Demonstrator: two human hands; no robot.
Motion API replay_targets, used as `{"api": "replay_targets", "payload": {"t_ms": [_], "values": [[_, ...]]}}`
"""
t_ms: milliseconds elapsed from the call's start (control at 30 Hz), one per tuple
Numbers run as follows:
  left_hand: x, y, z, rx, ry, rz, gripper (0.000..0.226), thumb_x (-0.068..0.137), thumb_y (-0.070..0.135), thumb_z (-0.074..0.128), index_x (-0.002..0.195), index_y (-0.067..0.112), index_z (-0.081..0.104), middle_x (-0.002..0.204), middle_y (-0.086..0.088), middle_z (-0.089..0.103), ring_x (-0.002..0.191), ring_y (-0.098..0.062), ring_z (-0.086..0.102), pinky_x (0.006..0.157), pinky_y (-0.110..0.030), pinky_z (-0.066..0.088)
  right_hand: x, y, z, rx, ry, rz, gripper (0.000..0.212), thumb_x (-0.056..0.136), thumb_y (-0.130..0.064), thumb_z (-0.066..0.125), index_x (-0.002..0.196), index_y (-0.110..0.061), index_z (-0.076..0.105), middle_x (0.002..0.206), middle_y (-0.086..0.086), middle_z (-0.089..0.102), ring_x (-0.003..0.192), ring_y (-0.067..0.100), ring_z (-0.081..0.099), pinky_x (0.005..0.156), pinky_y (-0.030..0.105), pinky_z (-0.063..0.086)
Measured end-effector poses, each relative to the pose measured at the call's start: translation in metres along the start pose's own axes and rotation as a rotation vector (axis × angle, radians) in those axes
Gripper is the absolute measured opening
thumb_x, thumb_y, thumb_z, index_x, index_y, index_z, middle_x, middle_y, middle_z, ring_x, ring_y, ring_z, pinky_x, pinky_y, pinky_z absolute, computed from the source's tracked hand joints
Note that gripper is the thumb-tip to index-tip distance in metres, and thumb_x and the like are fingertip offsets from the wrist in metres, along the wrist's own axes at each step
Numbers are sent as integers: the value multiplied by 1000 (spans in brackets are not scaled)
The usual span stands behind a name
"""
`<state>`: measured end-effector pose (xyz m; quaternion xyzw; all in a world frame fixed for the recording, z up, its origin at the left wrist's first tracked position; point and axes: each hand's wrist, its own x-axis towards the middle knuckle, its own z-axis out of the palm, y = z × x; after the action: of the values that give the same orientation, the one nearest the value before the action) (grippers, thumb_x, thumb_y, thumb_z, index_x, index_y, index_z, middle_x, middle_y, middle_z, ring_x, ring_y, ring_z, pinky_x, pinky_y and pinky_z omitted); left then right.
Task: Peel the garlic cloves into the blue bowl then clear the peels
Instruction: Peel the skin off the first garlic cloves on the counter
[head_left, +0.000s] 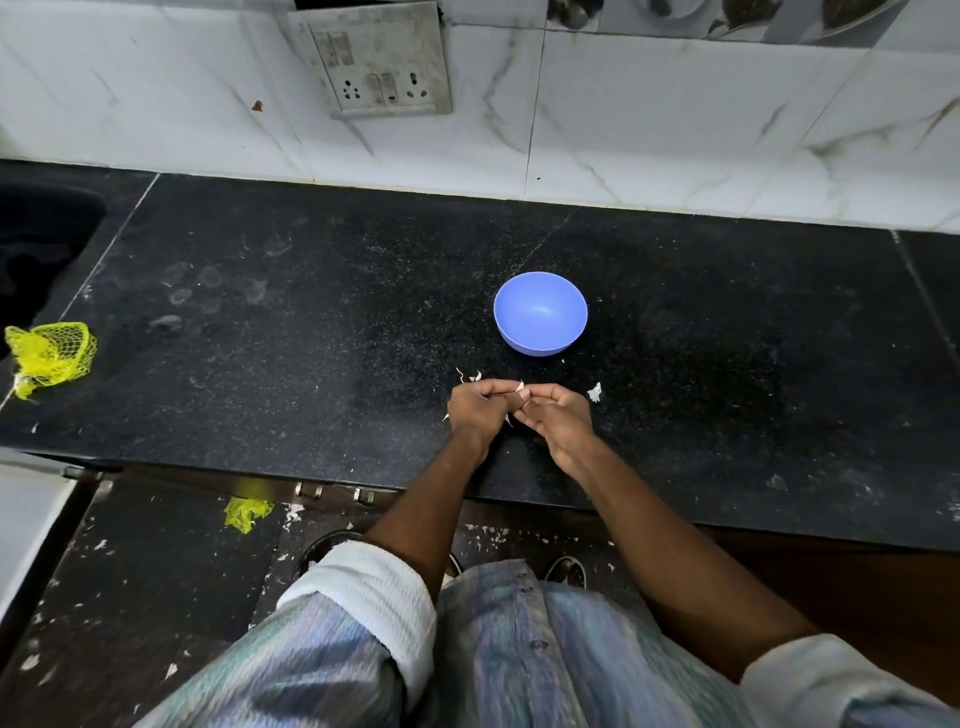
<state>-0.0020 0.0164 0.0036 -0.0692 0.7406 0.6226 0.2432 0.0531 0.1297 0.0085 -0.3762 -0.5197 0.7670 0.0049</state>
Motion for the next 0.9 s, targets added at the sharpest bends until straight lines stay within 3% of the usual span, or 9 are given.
{"api": "replay_targets", "payload": {"t_ms": [100, 233, 433, 667, 767, 900], "values": [[1, 1, 3, -24, 46, -30, 14, 81, 12, 89, 95, 14, 85, 87, 3, 81, 86, -9, 77, 84, -19, 59, -2, 2, -2, 67, -6, 9, 12, 93, 8, 68, 103, 2, 69, 101, 19, 73, 90, 24, 73, 78, 25, 60], [-5, 4, 13, 71, 137, 70, 9, 84, 11, 86, 91, 17, 85, 83, 4, 80, 76, -5, 74, 79, -19, 59, -2, 2, -2, 164, 7, 23, 10, 92, 7, 69, 99, 0, 69, 91, 13, 76, 86, 20, 75, 84, 31, 61], [-10, 1, 19, 59, 150, 134, 8, 85, 9, 85, 93, 13, 85, 84, 3, 80, 69, 4, 71, 76, -15, 57, -3, -1, -6, 191, 21, 31, 13, 91, 13, 66, 96, 1, 69, 89, 15, 74, 83, 21, 73, 71, 24, 61], [-7, -3, 14, 17, 84, 134, 10, 86, 9, 84, 92, 17, 85, 86, 4, 81, 87, -14, 78, 90, -35, 62, -5, -3, -12, 185, -23, 18, 13, 93, 14, 63, 97, 2, 67, 92, 17, 71, 83, 23, 71, 76, 25, 61], [-8, 2, 20, -5, 136, 170, 8, 87, 13, 84, 93, 17, 85, 87, 6, 81, 87, -11, 78, 90, -37, 62, -4, -6, -6, 217, -37, -16, 14, 95, 8, 64, 108, 6, 66, 96, 16, 73, 89, 22, 71, 83, 27, 61], [-9, 5, 27, -22, 183, 192, 5, 88, 17, 83, 93, 19, 85, 89, 8, 81, 89, -7, 76, 92, -36, 61, -2, -8, 0, 303, -33, 18, 26, 97, 6, 62, 123, 7, 64, 110, 19, 73, 95, 22, 73, 77, 25, 61]]}}
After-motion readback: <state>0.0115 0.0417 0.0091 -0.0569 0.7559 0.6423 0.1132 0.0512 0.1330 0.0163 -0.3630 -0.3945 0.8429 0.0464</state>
